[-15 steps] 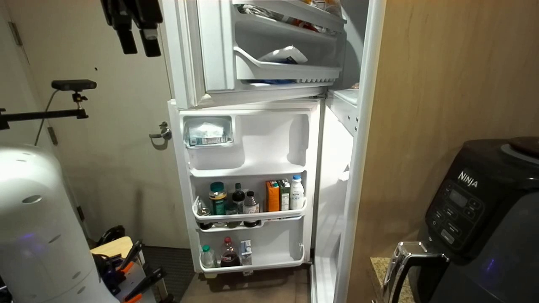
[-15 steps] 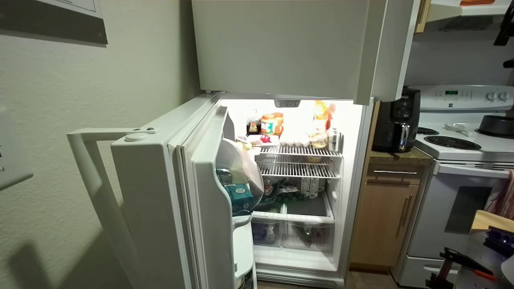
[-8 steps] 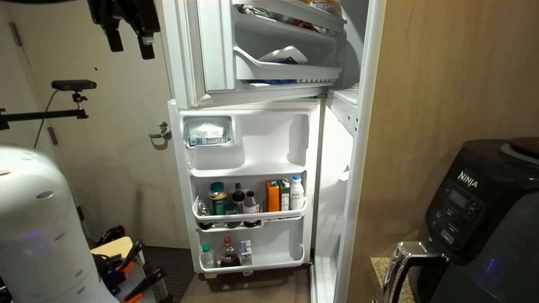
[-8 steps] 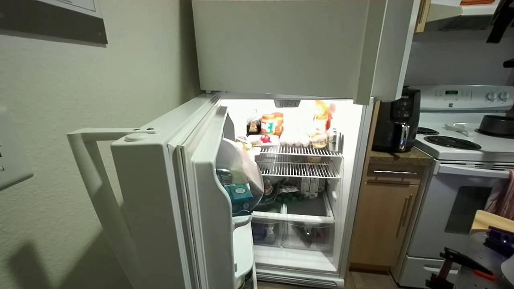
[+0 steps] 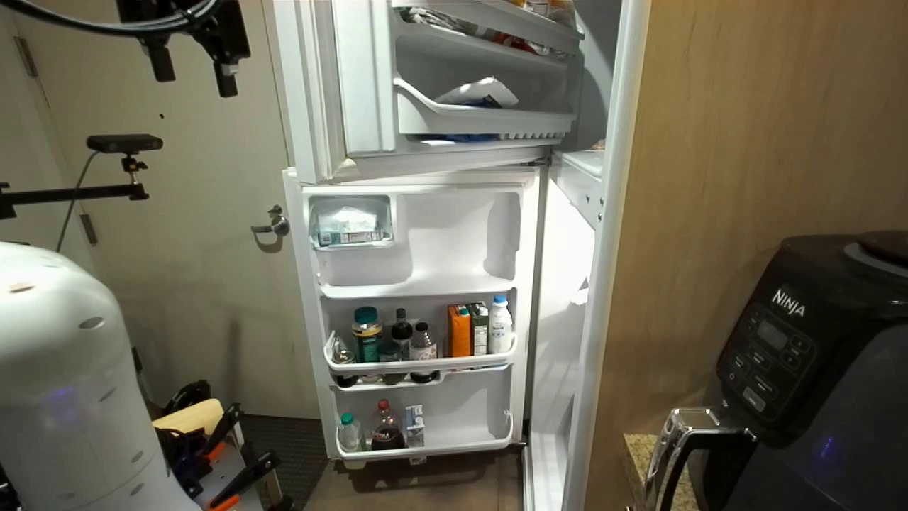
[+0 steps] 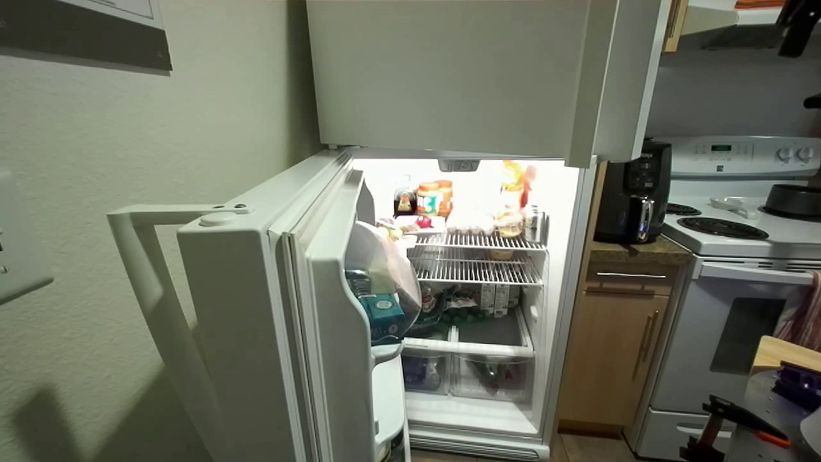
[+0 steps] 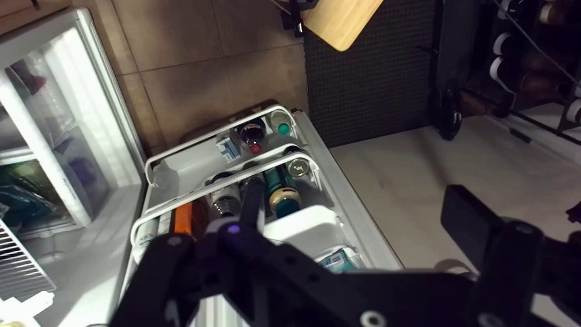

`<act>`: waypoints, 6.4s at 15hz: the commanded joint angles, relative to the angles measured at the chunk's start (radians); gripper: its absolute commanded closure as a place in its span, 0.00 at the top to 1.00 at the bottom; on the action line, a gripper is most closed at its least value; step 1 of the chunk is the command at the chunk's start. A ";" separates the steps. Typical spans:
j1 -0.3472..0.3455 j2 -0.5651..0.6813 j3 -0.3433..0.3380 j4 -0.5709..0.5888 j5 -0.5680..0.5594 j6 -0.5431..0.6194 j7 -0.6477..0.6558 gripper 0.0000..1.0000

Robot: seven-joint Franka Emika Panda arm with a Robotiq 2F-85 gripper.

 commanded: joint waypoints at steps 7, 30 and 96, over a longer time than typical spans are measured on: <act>0.042 0.038 0.059 0.031 0.145 0.034 -0.068 1.00; 0.119 -0.122 0.199 -0.257 0.346 0.602 -0.099 1.00; -0.530 0.525 0.160 0.088 -0.393 1.181 0.661 1.00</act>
